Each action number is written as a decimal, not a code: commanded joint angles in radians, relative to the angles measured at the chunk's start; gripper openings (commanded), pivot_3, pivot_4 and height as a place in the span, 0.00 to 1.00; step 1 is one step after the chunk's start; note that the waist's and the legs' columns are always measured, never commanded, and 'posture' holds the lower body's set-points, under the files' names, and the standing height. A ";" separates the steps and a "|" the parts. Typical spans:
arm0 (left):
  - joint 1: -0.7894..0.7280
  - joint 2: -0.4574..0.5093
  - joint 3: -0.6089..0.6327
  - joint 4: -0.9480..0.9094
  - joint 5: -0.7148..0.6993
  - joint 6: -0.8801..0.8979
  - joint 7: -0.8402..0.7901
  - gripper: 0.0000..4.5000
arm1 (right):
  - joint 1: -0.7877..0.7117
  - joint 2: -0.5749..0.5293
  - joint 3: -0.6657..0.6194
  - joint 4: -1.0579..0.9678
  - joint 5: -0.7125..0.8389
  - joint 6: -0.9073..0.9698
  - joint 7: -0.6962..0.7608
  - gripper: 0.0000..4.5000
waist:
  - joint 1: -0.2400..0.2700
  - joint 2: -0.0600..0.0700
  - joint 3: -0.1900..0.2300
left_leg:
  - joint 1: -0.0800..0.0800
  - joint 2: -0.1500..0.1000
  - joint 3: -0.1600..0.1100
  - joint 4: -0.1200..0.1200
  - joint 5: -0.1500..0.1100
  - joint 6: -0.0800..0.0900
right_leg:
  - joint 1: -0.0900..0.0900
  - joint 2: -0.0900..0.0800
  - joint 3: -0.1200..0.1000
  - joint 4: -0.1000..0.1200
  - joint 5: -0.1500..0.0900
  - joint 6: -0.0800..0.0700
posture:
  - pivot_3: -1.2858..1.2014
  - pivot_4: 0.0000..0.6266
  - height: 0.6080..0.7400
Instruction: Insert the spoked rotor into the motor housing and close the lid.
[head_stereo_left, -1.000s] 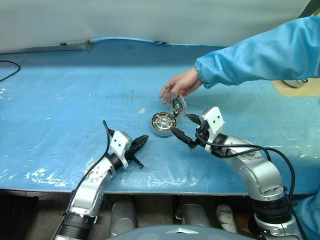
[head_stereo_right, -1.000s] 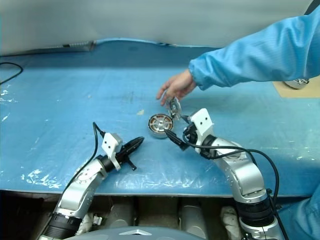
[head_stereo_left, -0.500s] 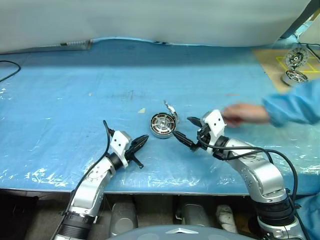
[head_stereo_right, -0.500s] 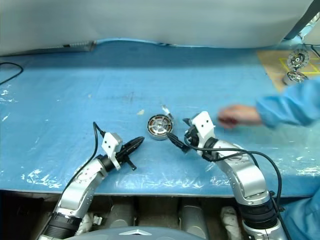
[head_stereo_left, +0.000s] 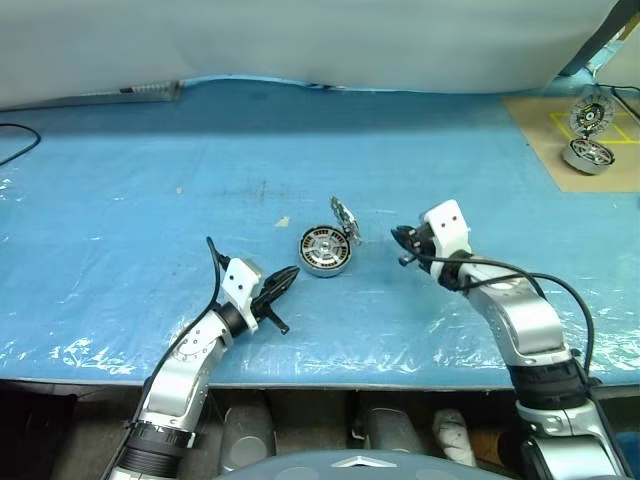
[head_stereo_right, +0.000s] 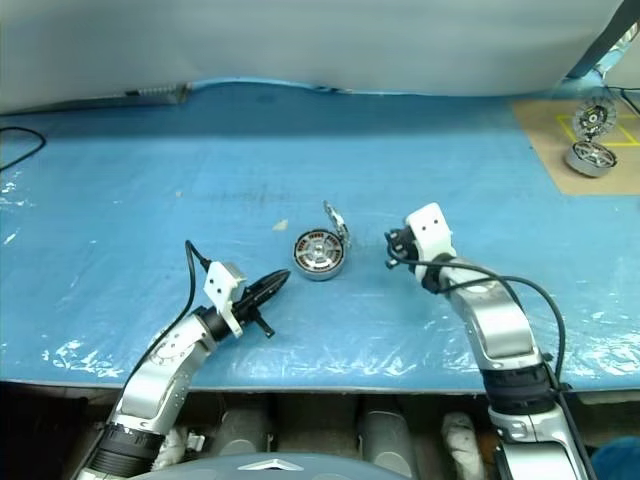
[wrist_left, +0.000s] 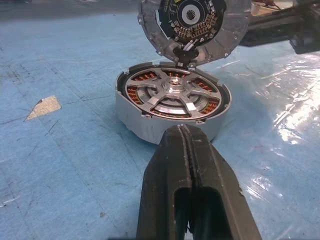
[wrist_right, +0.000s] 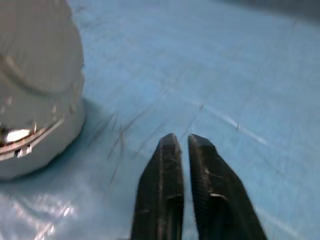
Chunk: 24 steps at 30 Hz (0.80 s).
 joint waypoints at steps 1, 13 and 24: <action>0.006 0.005 0.001 -0.034 -0.009 -0.020 -0.001 0.00 | -0.083 0.058 0.038 0.072 -0.034 -0.067 -0.028 0.00 | -0.001 0.000 0.000 | 0.000 0.000 0.000 0.000 0.000 0.000 | 0.000 0.000 0.000 0.000 0.000 0.000 | 0.52 0.24 1.00; 0.014 0.018 0.007 -0.015 -0.003 -0.057 0.002 0.00 | -0.159 0.255 0.133 0.037 0.032 -0.060 0.044 0.00 | 0.001 0.000 0.000 | 0.001 0.000 0.000 0.001 0.000 0.000 | -0.001 0.000 0.000 0.001 0.000 0.000 | 0.52 0.24 1.00; 0.013 0.019 0.004 -0.014 -0.002 -0.051 0.009 0.00 | -0.103 0.324 0.178 0.090 0.017 -0.093 0.038 0.00 | 0.000 0.000 0.000 | 0.002 0.001 0.000 0.001 0.000 0.000 | -0.001 0.000 0.000 0.001 0.000 0.000 | 0.52 0.24 1.00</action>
